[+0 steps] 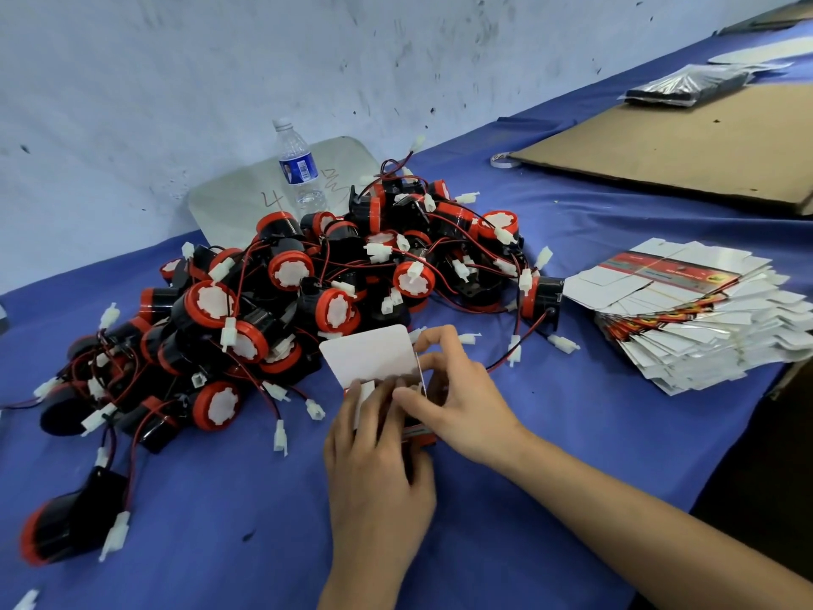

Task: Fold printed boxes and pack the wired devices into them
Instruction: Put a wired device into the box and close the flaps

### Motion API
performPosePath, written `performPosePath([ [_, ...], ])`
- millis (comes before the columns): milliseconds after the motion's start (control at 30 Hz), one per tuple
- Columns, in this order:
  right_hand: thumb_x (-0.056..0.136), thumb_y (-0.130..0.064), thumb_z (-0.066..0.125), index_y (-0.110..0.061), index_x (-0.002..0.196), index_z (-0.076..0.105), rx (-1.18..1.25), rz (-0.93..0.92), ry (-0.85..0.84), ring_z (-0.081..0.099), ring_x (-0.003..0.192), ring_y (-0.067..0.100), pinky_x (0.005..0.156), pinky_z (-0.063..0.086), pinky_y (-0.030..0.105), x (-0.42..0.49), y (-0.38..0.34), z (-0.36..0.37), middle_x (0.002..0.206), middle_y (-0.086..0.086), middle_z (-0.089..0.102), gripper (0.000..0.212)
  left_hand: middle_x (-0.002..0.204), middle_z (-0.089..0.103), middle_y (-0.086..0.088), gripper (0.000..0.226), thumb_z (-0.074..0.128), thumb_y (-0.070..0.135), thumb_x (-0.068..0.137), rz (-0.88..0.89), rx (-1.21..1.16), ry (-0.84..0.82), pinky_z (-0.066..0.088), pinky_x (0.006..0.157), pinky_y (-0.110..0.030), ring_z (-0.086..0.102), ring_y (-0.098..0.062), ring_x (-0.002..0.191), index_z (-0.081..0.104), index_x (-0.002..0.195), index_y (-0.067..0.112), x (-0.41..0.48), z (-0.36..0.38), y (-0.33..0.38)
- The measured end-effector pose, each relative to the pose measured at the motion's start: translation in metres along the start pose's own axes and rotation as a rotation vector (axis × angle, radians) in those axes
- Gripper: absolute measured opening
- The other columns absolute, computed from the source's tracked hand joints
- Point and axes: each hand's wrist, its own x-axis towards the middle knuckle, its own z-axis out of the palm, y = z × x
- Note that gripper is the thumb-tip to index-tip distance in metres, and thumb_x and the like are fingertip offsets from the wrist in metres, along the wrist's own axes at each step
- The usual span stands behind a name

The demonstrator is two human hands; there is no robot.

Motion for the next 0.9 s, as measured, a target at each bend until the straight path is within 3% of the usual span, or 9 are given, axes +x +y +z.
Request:
performPosePath([
  [100, 0.085, -0.022, 0.071, -0.026, 0.115, 0.040, 0.054, 0.002, -0.128, 0.055, 0.059, 0.009, 0.063, 0.051, 0.031, -0.003, -0.005, -0.005, 0.100, -0.007, 0.066, 0.044, 0.123, 0.057, 0.013, 0.051, 0.029, 0.035, 0.087, -0.154, -0.234, 0.080, 0.035, 0.107, -0.052, 0.041, -0.023, 0.131, 0.069, 0.113, 0.018, 0.004, -0.002, -0.002],
  [267, 0.085, -0.025, 0.063, -0.021, 0.126, 0.043, 0.043, -0.049, -0.281, 0.060, 0.076, 0.018, 0.076, 0.053, 0.042, -0.008, -0.010, -0.005, 0.116, -0.003, 0.060, 0.046, 0.103, 0.049, 0.029, 0.043, 0.034, 0.036, 0.084, -0.162, -0.189, 0.110, 0.035, 0.094, -0.040, 0.032, -0.007, 0.107, 0.075, 0.090, 0.023, 0.008, -0.009, -0.011],
  [367, 0.086, -0.025, 0.062, -0.019, 0.128, 0.042, 0.019, -0.077, -0.313, 0.057, 0.071, 0.011, 0.071, 0.052, 0.035, -0.009, -0.012, -0.005, 0.116, -0.005, 0.059, 0.047, 0.103, 0.048, 0.028, 0.041, 0.036, 0.039, 0.085, -0.190, -0.140, 0.068, 0.031, 0.094, -0.039, 0.034, -0.012, 0.111, 0.073, 0.088, 0.024, 0.009, -0.013, -0.010],
  [467, 0.088, -0.022, 0.065, -0.020, 0.128, 0.043, 0.017, -0.068, -0.334, 0.055, 0.070, 0.013, 0.069, 0.051, 0.038, -0.009, -0.012, -0.005, 0.108, -0.008, 0.059, 0.047, 0.103, 0.048, 0.024, 0.022, 0.052, 0.025, 0.092, -0.280, -0.099, 0.038, 0.029, 0.098, -0.042, 0.036, -0.019, 0.116, 0.073, 0.088, 0.022, 0.009, -0.015, -0.007],
  [567, 0.088, -0.021, 0.068, -0.021, 0.127, 0.044, 0.031, -0.049, -0.343, 0.058, 0.070, 0.018, 0.070, 0.052, 0.043, -0.008, -0.010, -0.006, 0.101, -0.007, 0.061, 0.046, 0.096, 0.052, 0.022, 0.009, 0.063, 0.018, 0.083, -0.347, -0.092, 0.047, 0.029, 0.098, -0.043, 0.039, -0.021, 0.115, 0.069, 0.083, 0.024, 0.009, -0.021, 0.001],
  [767, 0.085, -0.027, 0.069, -0.027, 0.124, 0.045, 0.155, 0.008, -0.408, 0.063, 0.075, 0.025, 0.071, 0.056, 0.040, -0.010, -0.009, -0.005, 0.109, 0.002, 0.060, 0.046, 0.085, 0.050, 0.022, 0.034, 0.072, 0.006, 0.076, -0.421, -0.167, 0.127, 0.030, 0.099, -0.046, 0.039, -0.016, 0.106, 0.053, 0.085, 0.033, 0.013, -0.029, 0.009],
  [900, 0.089, -0.020, 0.055, -0.018, 0.122, 0.046, 0.352, 0.103, -0.417, 0.064, 0.067, 0.024, 0.064, 0.055, 0.040, -0.008, -0.009, -0.004, 0.114, 0.013, 0.055, 0.034, 0.108, 0.041, 0.009, 0.035, 0.071, -0.003, 0.075, -0.359, -0.165, 0.150, 0.041, 0.094, -0.052, 0.052, -0.029, 0.108, 0.061, 0.094, 0.024, 0.014, -0.027, 0.005],
])
